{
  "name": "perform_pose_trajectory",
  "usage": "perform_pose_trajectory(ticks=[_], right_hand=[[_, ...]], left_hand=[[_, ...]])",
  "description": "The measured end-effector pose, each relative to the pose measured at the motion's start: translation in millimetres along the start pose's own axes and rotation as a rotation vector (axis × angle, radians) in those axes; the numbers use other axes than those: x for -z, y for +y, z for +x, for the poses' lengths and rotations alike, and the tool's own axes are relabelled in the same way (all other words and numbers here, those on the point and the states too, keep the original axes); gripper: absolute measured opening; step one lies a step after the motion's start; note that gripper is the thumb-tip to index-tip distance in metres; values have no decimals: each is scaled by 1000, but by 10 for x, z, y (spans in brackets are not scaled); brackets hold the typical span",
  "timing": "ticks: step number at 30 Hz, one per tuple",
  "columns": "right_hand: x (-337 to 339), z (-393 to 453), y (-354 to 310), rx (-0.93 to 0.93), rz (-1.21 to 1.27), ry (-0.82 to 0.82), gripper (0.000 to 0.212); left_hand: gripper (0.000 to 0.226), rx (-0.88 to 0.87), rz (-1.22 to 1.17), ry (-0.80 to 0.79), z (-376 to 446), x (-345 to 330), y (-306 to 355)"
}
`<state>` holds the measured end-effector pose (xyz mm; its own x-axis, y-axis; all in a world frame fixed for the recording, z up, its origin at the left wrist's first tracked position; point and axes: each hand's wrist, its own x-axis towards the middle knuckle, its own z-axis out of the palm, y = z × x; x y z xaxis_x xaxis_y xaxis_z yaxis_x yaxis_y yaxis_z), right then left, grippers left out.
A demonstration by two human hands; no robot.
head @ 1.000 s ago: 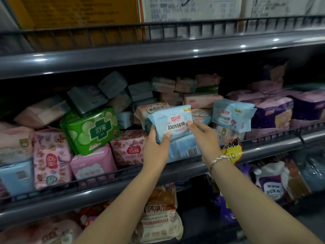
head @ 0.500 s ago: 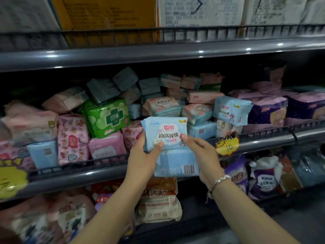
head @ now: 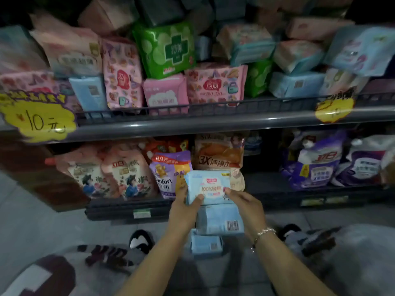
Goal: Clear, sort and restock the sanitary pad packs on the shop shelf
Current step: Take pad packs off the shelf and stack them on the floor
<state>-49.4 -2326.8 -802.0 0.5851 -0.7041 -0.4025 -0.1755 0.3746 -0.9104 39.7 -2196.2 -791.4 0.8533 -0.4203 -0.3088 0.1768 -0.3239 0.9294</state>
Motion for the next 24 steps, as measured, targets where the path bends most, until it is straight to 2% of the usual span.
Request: perform_pose_trajectory(ticks=[5, 9, 12, 17, 22, 24], right_hand=[[49, 220, 607, -166, -128, 7, 22], [68, 388, 976, -316, -209, -36, 21], [65, 521, 1171, -373, -273, -64, 24], [23, 805, 1467, -442, -228, -71, 22], [40, 1066, 1622, -456, -197, -78, 22], [50, 1114, 1654, -458, -172, -80, 18]], left_hand=[[28, 277, -62, -17, 167, -163, -663], [25, 402, -95, -54, 300, -247, -1082], [17, 438, -76, -76, 426, -284, -1320], [36, 443, 16, -92, 643, -361, -1605], [25, 436, 35, -70, 820, -416, -1735], [32, 431, 72, -56, 861, -447, -1742]])
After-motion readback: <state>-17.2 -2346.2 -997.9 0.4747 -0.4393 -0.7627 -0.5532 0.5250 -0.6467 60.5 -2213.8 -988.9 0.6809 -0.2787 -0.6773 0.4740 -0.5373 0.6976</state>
